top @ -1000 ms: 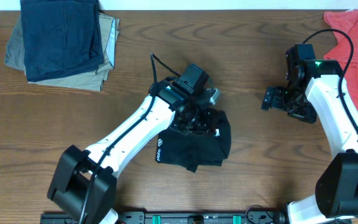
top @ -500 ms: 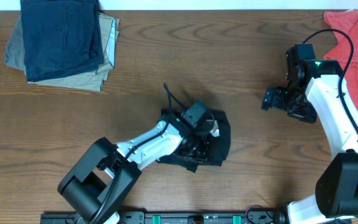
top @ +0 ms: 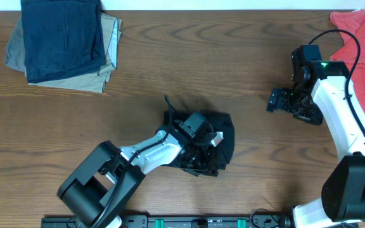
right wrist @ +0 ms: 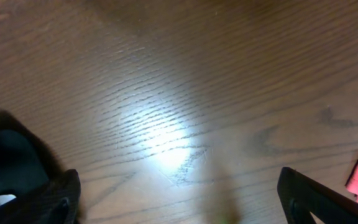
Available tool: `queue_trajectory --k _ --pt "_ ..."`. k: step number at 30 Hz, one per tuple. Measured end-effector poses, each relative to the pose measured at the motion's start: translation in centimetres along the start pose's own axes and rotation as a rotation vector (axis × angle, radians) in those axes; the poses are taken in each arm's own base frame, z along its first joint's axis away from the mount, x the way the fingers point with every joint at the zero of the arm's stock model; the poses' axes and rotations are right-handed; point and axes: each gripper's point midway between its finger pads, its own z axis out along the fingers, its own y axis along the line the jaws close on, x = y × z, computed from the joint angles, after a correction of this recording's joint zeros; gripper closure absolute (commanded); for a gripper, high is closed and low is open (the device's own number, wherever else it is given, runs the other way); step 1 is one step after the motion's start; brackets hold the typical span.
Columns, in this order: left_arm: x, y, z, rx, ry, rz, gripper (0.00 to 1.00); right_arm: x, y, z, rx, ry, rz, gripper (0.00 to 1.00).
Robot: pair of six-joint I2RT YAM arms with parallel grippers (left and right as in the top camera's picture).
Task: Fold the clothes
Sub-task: 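Move the left gripper to the bundle's left edge and grasp it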
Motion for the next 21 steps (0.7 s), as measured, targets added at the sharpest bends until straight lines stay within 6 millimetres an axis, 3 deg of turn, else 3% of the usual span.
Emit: queue_trajectory --k 5,6,9,11,13,15,18,21 --pt "0.3 -5.2 -3.5 0.127 -0.069 0.168 0.92 0.0 0.0 0.0 0.000 0.000 0.000 0.01" --pt "0.1 -6.4 -4.8 0.147 -0.107 0.213 0.83 0.0 0.0 0.0 0.000 0.000 0.000 0.01" --pt "-0.6 -8.1 -9.0 0.169 -0.235 0.280 0.44 0.0 0.0 0.0 0.000 0.000 0.000 0.01" --pt "-1.3 -7.5 -11.8 0.142 -0.321 0.254 0.30 0.0 0.0 0.0 0.000 0.000 0.000 0.01" --pt "-2.0 -5.2 -14.8 0.077 -0.415 0.168 0.16 0.0 0.0 0.0 0.000 0.000 0.000 0.01" --pt "-2.5 -2.5 -16.9 0.015 -0.480 0.064 0.10 0.0 0.0 0.0 0.000 0.000 0.000 0.01" --pt "-2.9 2.1 -19.8 -0.074 -0.563 -0.101 0.12 0.0 0.0 0.0 0.000 0.000 0.000 0.01" --pt "-3.2 5.2 -21.6 -0.123 -0.609 -0.173 0.61 0.0 0.0 0.0 0.000 0.000 0.000 0.01"
